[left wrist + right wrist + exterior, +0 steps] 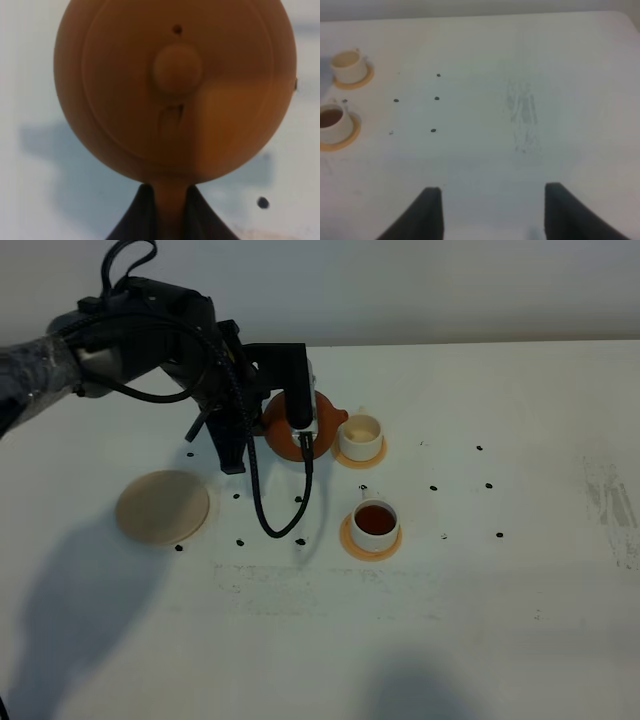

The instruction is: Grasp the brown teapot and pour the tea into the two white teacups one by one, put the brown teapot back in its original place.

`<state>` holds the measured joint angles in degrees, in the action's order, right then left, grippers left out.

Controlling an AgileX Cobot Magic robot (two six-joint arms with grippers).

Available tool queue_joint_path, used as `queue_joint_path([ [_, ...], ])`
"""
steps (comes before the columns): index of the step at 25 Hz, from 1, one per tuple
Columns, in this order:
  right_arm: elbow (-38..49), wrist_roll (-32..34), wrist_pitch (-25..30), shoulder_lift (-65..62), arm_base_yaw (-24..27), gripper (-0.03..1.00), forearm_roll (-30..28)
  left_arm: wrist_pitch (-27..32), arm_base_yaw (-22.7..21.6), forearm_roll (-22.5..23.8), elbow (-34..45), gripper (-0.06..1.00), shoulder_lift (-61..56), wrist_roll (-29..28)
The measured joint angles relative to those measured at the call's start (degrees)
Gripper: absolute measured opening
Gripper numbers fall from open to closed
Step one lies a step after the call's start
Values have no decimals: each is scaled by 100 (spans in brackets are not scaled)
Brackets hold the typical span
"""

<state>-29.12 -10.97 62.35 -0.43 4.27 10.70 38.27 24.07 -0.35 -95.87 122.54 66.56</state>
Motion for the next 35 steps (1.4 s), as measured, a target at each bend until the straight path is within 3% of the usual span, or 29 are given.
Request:
queue_joint_path([
  [18, 0, 0, 0, 0, 0, 44, 0, -871, 107, 990, -87, 12, 127, -259],
  [35, 0, 0, 0, 0, 0, 44, 0, -1035, 289, 1757, -87, 12, 357, -283],
])
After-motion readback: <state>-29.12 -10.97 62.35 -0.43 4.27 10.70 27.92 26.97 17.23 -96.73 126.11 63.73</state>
